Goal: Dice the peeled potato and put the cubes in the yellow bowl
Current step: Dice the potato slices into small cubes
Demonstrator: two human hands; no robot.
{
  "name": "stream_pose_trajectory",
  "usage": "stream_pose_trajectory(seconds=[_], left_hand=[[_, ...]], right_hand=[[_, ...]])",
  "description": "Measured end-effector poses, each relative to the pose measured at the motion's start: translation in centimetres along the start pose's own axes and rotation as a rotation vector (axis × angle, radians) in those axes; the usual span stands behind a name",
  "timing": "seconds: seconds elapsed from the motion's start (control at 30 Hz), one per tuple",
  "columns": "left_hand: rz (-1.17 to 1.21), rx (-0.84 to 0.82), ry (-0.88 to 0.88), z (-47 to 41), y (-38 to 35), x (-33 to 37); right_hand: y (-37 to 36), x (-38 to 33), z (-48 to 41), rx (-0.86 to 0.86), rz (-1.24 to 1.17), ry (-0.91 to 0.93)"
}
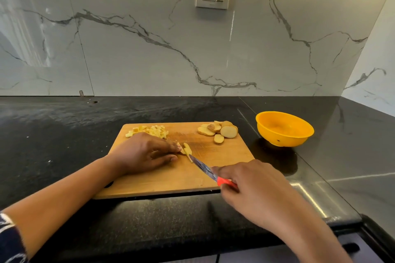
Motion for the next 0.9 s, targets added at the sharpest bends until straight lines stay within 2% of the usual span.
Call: stream_pose_trajectory(seconds=[0.07,0.13,0.2,0.27,0.53,0.9], left_hand=[[-0.002,0.068,0.008,-0.2,0.3,0.1],[-0.024,0.113,0.170,-0.9,0.7,0.3],[-0.085,-0.004,0.468,-1.3,0.3,0.3],[-0.151,-0.139,0.579,-1.9,-0.8,1.1],[-0.259,-0.138,0.630,-3.1,-1.7,4.2],[-0.245,-0.108,0.654,-3.1,-2.3,4.4]], right_hand=[[0.9,0.7,0.8,0.007,-0.014,-0.031],[1.3,1.6,0.4,0.051,-0.012,-0.091],[0.9,2.4,-1.5,0.120,-0.017,-0.158],[-0.4,3.1,-4.2,0.167,-0.038,-0.222],[-3.3,4.0,-9.0,0.301,-0.176,-0.306],[-4.5,4.6,-7.9,0.215,-0.112,-0.333]])
Point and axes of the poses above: each hand's wrist, its own z-axis away from the middle knuckle, its own y-axis out of the back of the hand, x = y × z, the point moved 4 cm from there along -z, towards the middle knuckle, and after that the axes turned 13 degrees about z, right-handed, at the moved point
